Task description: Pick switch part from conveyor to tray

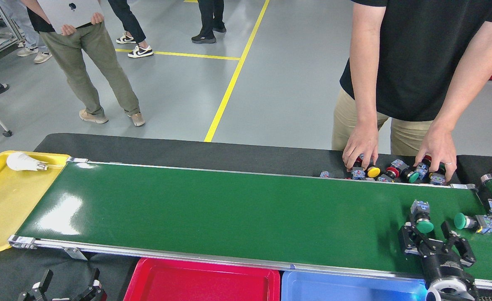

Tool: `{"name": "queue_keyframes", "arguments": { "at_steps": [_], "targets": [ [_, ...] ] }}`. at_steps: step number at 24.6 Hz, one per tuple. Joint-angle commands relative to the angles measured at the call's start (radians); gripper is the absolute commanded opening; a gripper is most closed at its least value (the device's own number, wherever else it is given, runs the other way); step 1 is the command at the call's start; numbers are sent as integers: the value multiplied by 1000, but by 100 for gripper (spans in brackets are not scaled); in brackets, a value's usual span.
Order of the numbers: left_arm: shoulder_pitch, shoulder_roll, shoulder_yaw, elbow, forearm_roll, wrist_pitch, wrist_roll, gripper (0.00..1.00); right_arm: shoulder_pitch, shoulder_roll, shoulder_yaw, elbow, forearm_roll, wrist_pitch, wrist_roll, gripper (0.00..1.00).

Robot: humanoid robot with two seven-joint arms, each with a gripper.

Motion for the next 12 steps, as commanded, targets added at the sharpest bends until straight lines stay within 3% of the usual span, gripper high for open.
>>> {"name": "queue_keyframes", "arguments": {
  "at_steps": [1, 5, 8, 12],
  "targets": [
    [-7, 1, 1, -9, 1, -2, 8, 99, -17, -29, 4, -6, 5, 3, -1, 32],
    [-7, 1, 1, -9, 1, -2, 8, 99, -15, -46, 8, -9, 2, -7, -3, 10],
    [-8, 2, 2, -9, 1, -2, 8, 99, -3, -47, 12, -40, 0, -16, -4, 7],
    [-8, 4, 2, -7, 1, -2, 8, 99, 57, -61, 118, -190, 5, -57, -6, 7]
  ]
}}
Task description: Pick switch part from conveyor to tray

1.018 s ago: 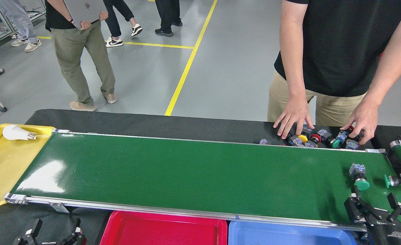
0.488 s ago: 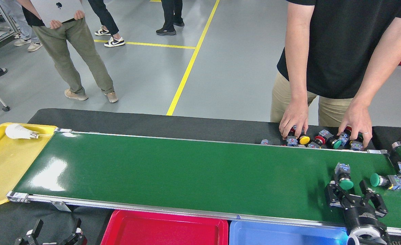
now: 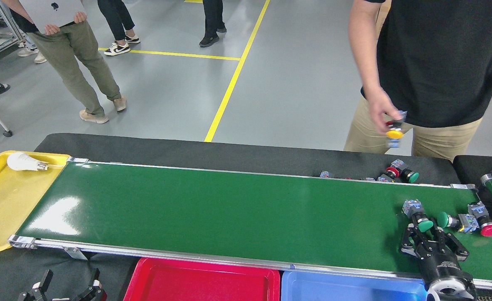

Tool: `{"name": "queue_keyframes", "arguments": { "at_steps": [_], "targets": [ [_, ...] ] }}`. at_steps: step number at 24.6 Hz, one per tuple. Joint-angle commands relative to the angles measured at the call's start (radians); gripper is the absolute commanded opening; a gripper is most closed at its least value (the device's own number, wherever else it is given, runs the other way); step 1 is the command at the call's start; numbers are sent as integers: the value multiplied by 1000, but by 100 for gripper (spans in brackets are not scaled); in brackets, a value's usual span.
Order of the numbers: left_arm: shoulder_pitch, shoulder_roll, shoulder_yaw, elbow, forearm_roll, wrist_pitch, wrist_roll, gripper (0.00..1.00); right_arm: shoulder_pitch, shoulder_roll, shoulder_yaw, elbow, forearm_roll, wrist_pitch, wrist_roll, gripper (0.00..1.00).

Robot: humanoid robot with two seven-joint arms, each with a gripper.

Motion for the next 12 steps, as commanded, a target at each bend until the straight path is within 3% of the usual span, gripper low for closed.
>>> {"name": "queue_keyframes", "arguments": {
  "at_steps": [1, 4, 7, 12],
  "targets": [
    [-8, 4, 2, -7, 1, -2, 8, 99, 20, -17, 73, -92, 3, -31, -11, 7],
    [-14, 2, 2, 0, 1, -2, 8, 99, 25, -49, 290, -186, 47, -46, -14, 7],
    [-15, 1, 2, 0, 1, -2, 8, 99, -5, -41, 449, -189, 95, -72, -14, 7],
    [-17, 4, 2, 2, 1, -2, 8, 99, -28, -38, 644, -187, 107, -183, -14, 8]
  ]
}}
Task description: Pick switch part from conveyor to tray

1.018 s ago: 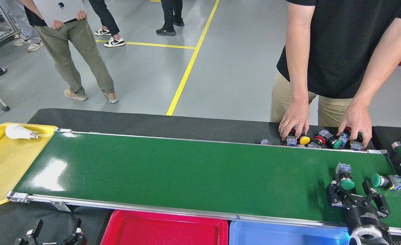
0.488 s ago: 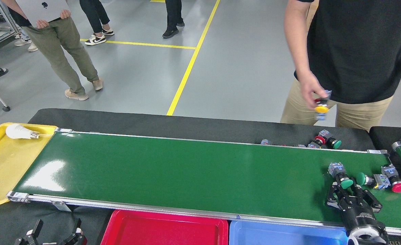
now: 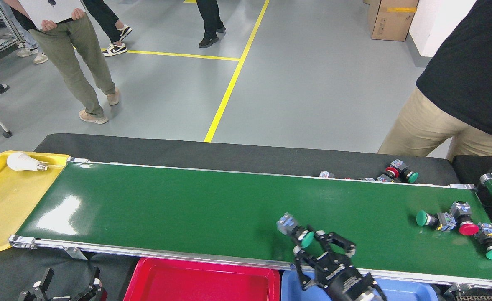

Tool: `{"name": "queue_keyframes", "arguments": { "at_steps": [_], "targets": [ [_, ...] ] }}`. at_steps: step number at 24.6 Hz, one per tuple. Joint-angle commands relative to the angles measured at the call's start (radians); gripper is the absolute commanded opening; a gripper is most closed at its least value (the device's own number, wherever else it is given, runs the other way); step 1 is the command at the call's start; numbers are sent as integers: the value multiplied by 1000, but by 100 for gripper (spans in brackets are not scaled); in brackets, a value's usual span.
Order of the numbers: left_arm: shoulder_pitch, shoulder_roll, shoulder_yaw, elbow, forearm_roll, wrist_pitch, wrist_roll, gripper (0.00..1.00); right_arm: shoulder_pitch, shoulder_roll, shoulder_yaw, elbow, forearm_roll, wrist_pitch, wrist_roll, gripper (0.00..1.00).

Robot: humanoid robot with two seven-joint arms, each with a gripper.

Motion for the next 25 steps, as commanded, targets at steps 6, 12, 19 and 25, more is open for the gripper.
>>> {"name": "queue_keyframes", "arguments": {
  "at_steps": [6, 12, 19, 25],
  "targets": [
    [-3, 4, 1, -8, -2, -1, 8, 99, -5, 1, 110, -9, 1, -106, -1, 98],
    [-5, 13, -35, -8, 1, -4, 6, 99, 10, -7, 79, -16, -4, -3, -4, 100],
    [-6, 1, -31, -20, 10, -129, 6, 99, 250, 71, -464, -102, -113, 132, -49, 100],
    [-5, -4, -35, -46, 10, -132, 6, 99, 411, 145, -792, -102, -234, 120, -50, 100]
  ]
}}
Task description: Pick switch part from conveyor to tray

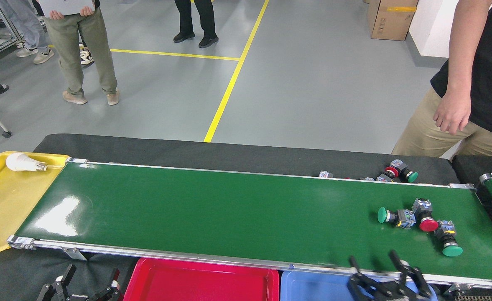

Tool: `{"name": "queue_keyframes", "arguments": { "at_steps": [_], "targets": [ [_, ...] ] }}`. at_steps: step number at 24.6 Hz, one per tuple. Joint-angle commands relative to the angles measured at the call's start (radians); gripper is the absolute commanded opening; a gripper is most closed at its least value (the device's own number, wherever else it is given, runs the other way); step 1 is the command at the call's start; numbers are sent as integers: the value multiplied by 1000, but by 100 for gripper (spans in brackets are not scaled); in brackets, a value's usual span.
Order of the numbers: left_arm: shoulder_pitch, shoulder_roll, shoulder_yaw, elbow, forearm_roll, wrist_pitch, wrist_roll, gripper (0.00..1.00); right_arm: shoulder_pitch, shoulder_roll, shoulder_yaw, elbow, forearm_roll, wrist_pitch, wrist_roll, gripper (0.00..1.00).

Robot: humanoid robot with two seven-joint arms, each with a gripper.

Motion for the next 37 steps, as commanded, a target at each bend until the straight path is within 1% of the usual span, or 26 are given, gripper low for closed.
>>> {"name": "queue_keyframes", "arguments": {
  "at_steps": [1, 3, 5, 8, 11, 15, 17, 19, 20, 22, 23, 24, 27, 29, 31, 34, 35, 37],
  "targets": [
    [-4, -1, 3, -17, 4, -2, 4, 99, 6, 0, -69, -15, -24, -10, -11, 100],
    [-6, -1, 2, -19, 4, -2, 4, 99, 5, 0, -112, -15, -36, -17, -11, 100],
    [-7, -2, 2, -19, 4, -2, 4, 99, -6, -2, -115, -15, -40, -13, -11, 100],
    [-7, -2, 2, -16, 2, -2, 4, 99, -66, -3, -110, -9, -37, -10, -1, 100],
    [-7, -2, -6, -13, 2, -2, 4, 99, -126, -6, -106, 20, -24, -5, 15, 100],
    [-9, -2, -11, -10, 2, -2, 4, 99, -192, -3, -23, 78, 26, 18, 31, 100],
    [-10, -2, -12, -8, 2, -2, 4, 99, -221, -6, 3, 113, 30, 50, 33, 99],
    [-10, -2, -12, -8, 2, -2, 4, 99, -256, -8, 40, 150, 36, 72, 39, 95],
    [-12, -2, -12, -8, 2, -3, 4, 99, -270, -8, 63, 166, 42, 75, 50, 91],
    [-15, -2, -12, -7, 2, -3, 4, 99, -285, -15, 98, 187, 59, 78, 62, 77],
    [-13, -2, -12, -7, 2, -3, 4, 99, -290, -18, 109, 195, 67, 78, 65, 60],
    [-15, -2, -12, -7, 2, -3, 4, 99, -290, -20, 117, 198, 73, 78, 67, 40],
    [-15, -1, -18, -3, 2, -3, 4, 99, -290, -37, 128, 198, 75, 72, 77, 18],
    [-15, -1, -18, 0, 2, -3, 4, 99, -290, -46, 128, 190, 72, 62, 81, 6],
    [-15, -1, -17, 1, 4, -3, 4, 99, -290, -51, 129, 172, 72, 39, 81, 2],
    [-15, -1, -17, 1, 4, -3, 4, 100, -277, -52, 131, 112, 75, -2, 84, 2],
    [-15, -1, -18, 1, 5, -3, 4, 100, -273, -52, 144, 94, 76, -17, 85, 2],
    [-18, 2, -18, 1, 5, -5, 4, 100, -261, -57, 207, 55, 87, -43, 85, 2]
  ]
}}
